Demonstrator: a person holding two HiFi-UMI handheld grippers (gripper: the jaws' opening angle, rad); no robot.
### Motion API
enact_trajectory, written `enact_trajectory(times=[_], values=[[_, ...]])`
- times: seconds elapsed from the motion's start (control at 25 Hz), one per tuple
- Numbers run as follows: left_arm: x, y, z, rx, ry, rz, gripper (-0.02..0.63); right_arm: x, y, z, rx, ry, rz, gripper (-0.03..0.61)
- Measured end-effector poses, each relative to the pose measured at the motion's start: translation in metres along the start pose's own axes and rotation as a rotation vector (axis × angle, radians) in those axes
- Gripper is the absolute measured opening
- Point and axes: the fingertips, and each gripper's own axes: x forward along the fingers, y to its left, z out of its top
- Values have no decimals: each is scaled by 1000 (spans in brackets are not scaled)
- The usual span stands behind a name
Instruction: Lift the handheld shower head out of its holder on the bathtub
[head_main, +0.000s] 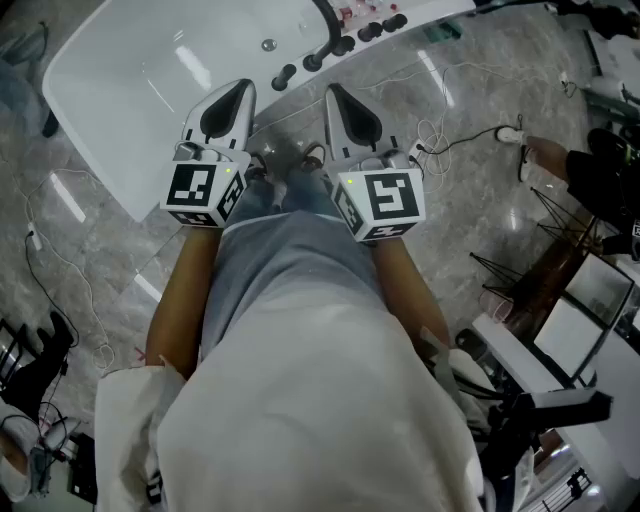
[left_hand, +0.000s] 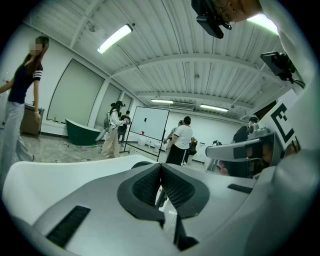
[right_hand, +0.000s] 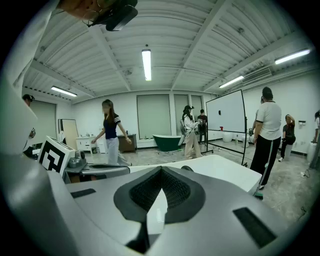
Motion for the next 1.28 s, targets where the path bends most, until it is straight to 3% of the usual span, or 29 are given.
enact_trajectory(times=[0.24, 0.64, 0.8, 0.92, 1.08, 1.28], values=[[-1, -5, -18, 17, 26, -7, 18, -6, -2, -7, 20, -14, -11, 16], [16, -6, -82, 70, 69, -15, 21, -12, -12, -20, 73, -52, -19, 18], [66, 20, -156, 64, 133, 25, 31, 19, -27, -58, 56, -8, -9, 18], [112, 52, -214, 45, 181, 55, 143, 55, -33, -86, 27, 32, 28, 18], [161, 89, -280, 55, 266, 97, 195, 93, -33, -104, -17, 17, 100, 18], [219, 104, -346, 133, 341, 47, 212, 128, -45, -140, -42, 50, 117, 18]])
